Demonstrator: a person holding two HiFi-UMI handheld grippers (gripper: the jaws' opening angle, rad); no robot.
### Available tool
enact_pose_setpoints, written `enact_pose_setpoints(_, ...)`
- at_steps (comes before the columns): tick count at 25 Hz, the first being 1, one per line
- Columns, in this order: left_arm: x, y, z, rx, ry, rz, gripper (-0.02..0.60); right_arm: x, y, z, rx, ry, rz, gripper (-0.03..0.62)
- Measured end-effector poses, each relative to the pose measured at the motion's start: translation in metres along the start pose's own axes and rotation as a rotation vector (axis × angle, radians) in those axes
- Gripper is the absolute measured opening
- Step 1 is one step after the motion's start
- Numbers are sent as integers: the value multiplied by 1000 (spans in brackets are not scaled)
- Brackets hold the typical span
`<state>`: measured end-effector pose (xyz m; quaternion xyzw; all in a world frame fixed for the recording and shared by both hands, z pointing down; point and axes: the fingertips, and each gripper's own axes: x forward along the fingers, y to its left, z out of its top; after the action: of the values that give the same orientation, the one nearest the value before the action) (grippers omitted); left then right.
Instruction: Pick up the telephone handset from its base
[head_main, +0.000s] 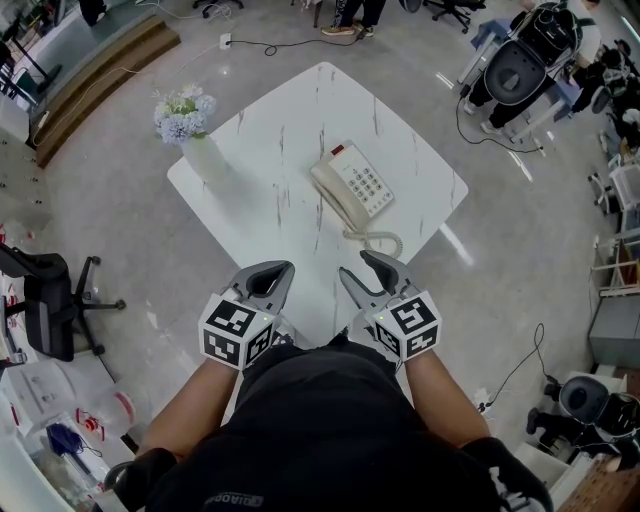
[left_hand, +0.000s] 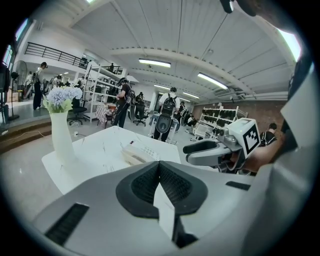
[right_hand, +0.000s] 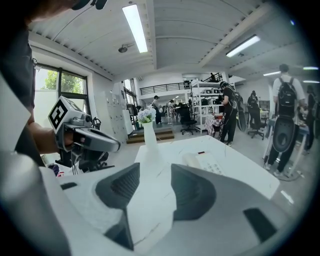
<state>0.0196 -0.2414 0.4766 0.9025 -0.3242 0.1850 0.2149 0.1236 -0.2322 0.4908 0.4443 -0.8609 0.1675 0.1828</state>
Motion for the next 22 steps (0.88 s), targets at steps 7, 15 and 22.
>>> enact_pose_setpoints(7, -1, -1, 1, -4, -7, 3, 2, 0, 0, -1, -9, 13, 1, 193)
enact_pose_setpoints(15, -2, 3, -4, -13, -7, 20, 2, 3, -18, 1, -41, 16, -47, 193)
enact_pose_setpoints(22, -9, 19, -9, -15, -15, 74, 2, 39, -62, -6, -75, 48, -96, 192)
